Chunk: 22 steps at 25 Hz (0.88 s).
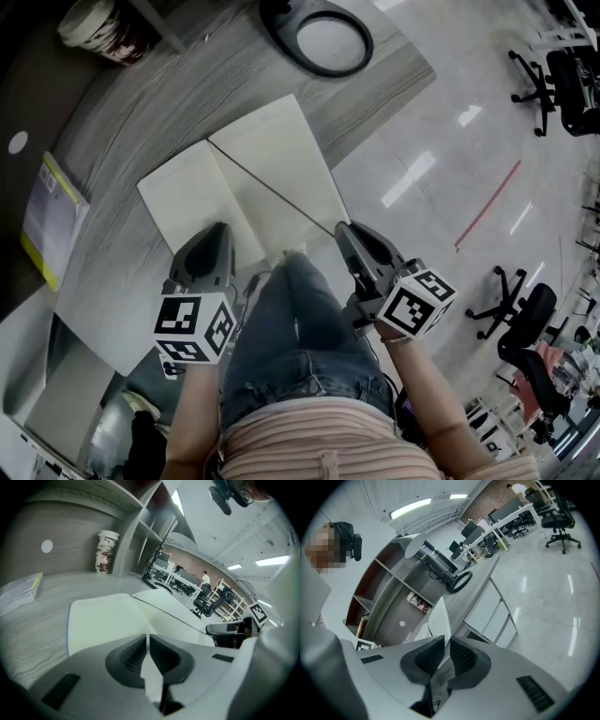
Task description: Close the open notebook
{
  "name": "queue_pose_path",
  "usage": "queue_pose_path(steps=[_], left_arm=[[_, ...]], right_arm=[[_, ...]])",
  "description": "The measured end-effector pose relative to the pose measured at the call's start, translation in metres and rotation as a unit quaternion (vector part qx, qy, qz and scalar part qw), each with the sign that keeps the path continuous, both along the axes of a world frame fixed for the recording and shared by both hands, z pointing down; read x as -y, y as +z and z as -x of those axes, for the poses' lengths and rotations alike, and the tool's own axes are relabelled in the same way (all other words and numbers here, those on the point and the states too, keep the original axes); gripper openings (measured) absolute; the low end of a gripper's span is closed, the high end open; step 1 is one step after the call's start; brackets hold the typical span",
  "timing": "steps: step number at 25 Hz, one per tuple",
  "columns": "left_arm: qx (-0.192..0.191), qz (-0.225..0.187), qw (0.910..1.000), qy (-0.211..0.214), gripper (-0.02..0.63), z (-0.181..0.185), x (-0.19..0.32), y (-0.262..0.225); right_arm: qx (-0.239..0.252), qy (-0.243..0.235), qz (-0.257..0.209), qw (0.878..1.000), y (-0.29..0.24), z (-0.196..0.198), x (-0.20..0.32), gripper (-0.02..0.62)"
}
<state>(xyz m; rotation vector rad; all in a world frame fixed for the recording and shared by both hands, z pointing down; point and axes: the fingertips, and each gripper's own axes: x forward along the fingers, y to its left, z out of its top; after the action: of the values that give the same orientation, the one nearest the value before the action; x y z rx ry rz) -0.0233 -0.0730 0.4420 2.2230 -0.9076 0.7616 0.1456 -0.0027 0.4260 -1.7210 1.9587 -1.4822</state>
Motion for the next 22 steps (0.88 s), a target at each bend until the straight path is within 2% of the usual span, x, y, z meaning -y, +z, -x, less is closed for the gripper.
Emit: queue_pose_path(steps=[12,22], left_arm=[[-0.003,-0.001,1.0,0.001,0.012,0.001,0.001,-0.001],[-0.001,0.002,1.0,-0.005,0.013,0.005,-0.009,0.0]], right_arm=[[-0.05,-0.045,-0.062,0.996,-0.031,0.012,0.003,0.024],[-0.085,-0.067,-0.083,0.991,-0.05,0.023,0.002,0.021]])
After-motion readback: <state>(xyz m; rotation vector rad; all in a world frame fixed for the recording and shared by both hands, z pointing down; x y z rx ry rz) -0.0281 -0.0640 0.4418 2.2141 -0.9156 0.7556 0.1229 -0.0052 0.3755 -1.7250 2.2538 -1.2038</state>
